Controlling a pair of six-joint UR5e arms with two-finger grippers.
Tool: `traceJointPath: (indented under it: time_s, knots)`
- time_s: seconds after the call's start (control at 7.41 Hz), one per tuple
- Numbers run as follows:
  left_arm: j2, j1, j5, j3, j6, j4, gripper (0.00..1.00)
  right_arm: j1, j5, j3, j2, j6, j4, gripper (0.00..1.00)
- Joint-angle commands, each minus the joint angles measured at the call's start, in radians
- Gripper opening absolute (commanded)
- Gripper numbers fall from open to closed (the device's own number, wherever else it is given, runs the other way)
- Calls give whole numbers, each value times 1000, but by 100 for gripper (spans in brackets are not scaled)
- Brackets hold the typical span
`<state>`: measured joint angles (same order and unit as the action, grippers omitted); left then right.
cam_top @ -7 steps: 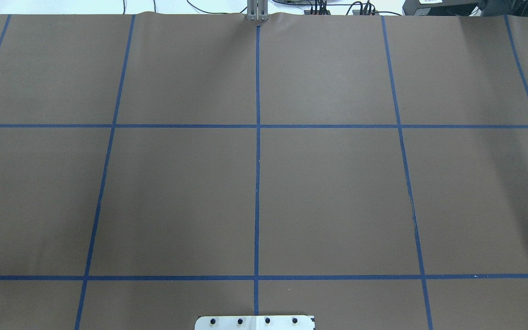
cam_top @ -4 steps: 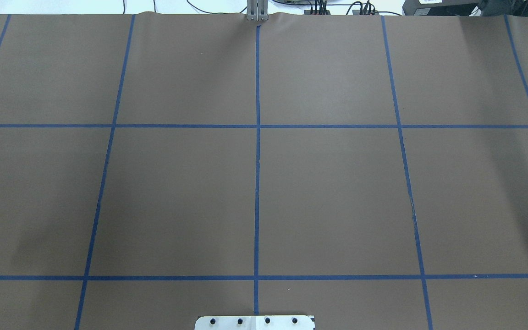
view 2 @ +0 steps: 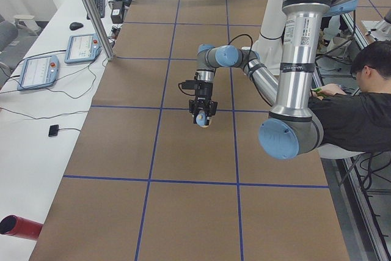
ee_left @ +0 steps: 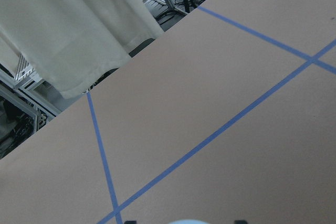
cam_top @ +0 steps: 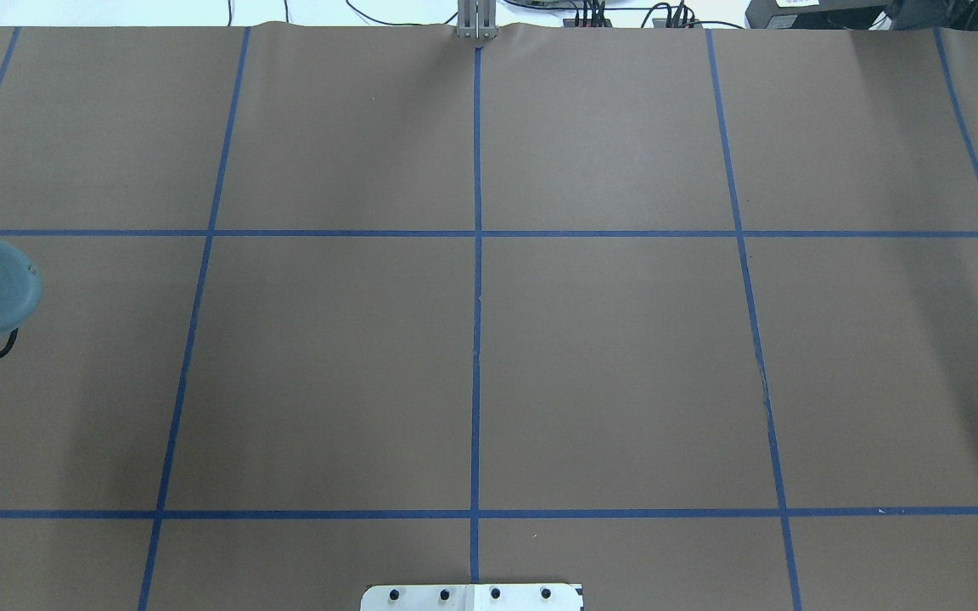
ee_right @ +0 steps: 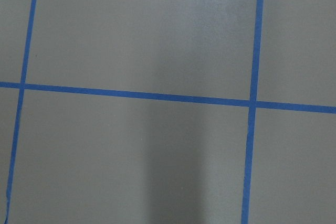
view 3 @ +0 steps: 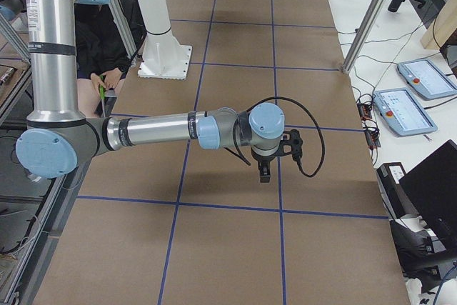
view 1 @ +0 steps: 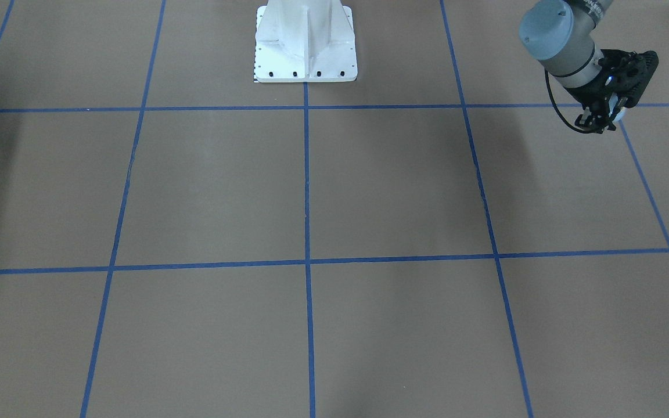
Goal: Place and press bell with both arms
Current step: 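Carry the blue bell with the left gripper toward the table center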
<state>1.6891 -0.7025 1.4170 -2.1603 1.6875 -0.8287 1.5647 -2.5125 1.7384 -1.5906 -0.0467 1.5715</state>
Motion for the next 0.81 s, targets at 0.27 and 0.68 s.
traceJointPath:
  time_s: [0.27, 0.68]
  knots:
    - [210, -86, -116, 257, -201, -234, 0, 1, -5, -2, -2, -1, -1, 100]
    - [285, -77, -182, 297, -348, -451, 0, 1, -6, 7, -9, 1, 1, 100]
